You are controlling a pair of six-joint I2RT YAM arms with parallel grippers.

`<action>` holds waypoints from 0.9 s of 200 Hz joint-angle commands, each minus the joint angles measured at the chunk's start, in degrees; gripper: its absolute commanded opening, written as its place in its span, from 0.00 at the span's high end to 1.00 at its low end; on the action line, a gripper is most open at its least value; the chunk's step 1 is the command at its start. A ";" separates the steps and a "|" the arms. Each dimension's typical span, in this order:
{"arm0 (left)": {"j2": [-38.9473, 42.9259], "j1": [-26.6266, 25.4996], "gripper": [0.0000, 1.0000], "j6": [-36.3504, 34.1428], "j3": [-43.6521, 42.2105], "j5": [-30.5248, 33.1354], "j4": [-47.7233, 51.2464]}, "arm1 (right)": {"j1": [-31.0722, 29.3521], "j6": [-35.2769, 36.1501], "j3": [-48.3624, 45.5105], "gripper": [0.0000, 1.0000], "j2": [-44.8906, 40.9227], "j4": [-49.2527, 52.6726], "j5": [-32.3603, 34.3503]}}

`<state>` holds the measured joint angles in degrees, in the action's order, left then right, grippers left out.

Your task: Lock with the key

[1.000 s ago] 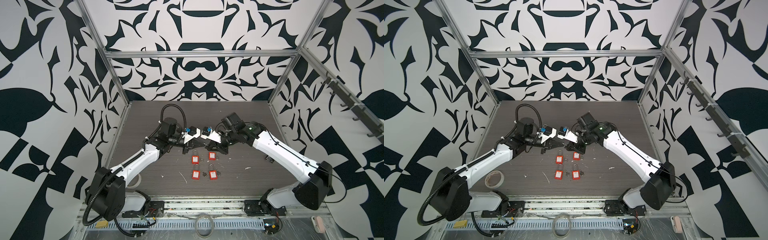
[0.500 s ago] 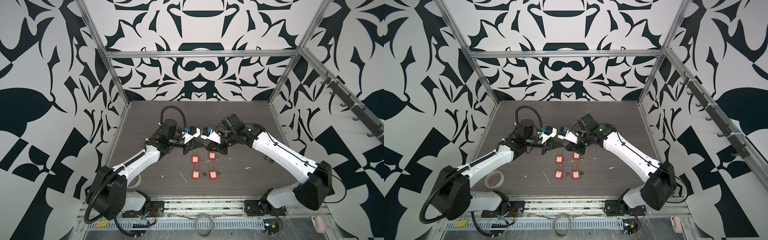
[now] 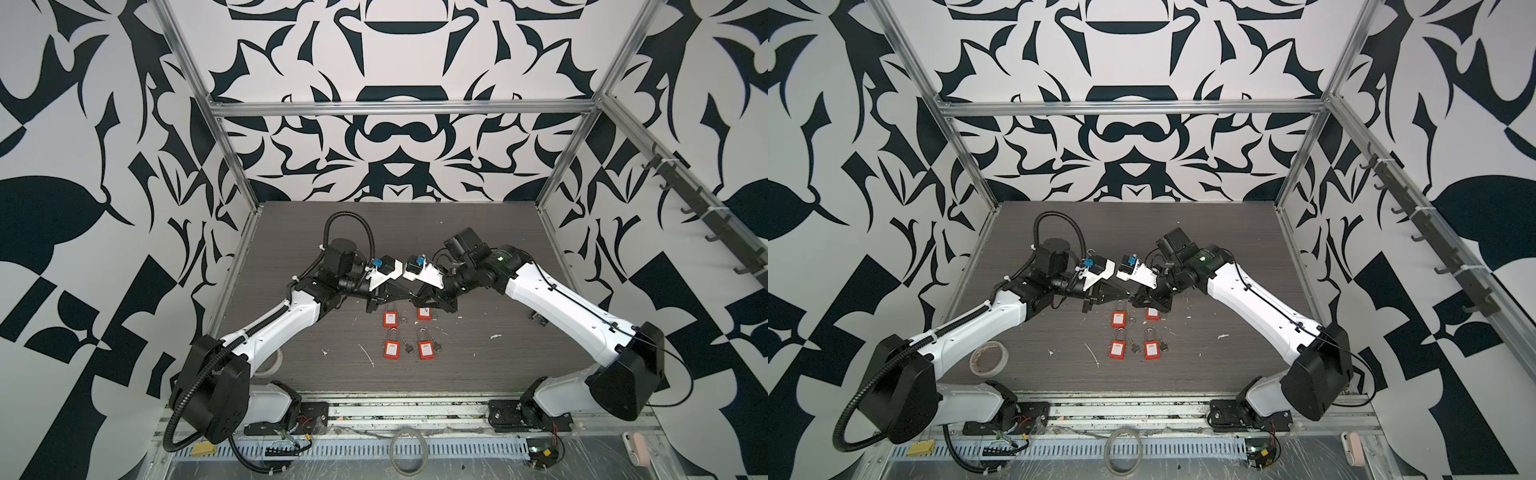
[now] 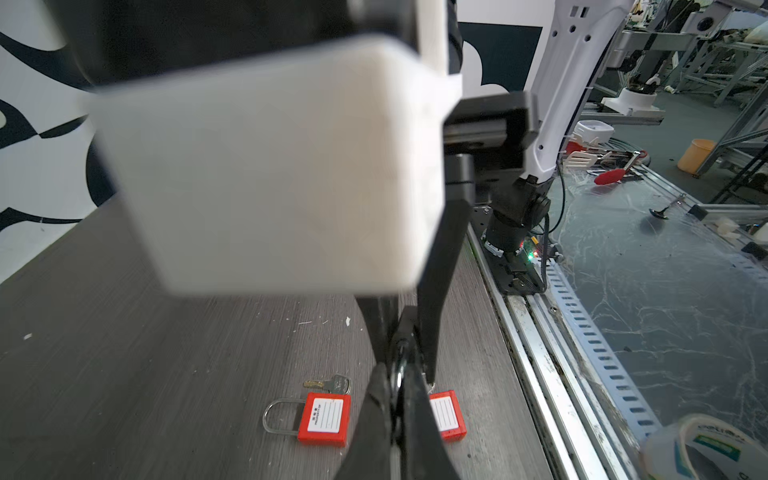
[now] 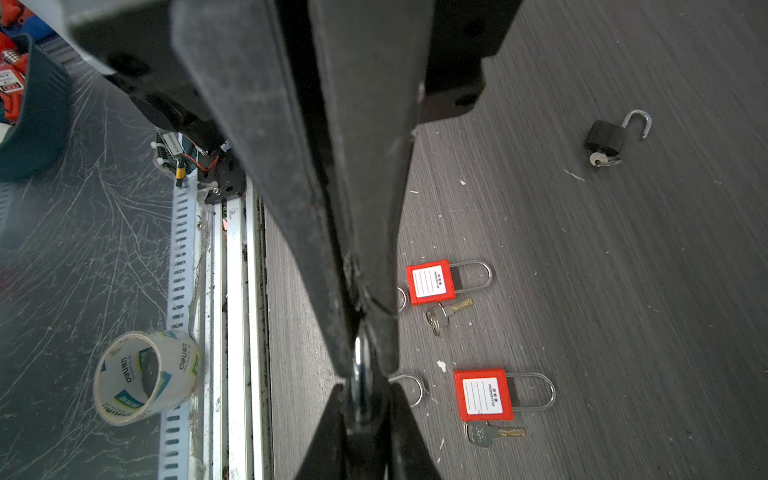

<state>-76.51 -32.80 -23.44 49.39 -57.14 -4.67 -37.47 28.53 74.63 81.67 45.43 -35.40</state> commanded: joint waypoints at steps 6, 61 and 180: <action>-1.60 -3.56 1.00 -2.15 -0.09 -3.42 1.24 | -0.78 -4.17 2.30 1.00 -2.43 -22.05 -3.35; -3.36 -5.88 1.00 2.38 -3.83 -2.10 -5.01 | -0.65 -7.33 5.37 1.00 0.94 -27.19 -3.51; -4.96 -6.58 1.00 7.17 -4.71 -1.69 -5.74 | -0.69 -3.71 6.58 1.00 2.78 -34.55 -1.73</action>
<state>-80.34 -33.45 -17.74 47.03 -52.93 -12.86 -37.01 27.53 74.41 84.53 43.44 -30.44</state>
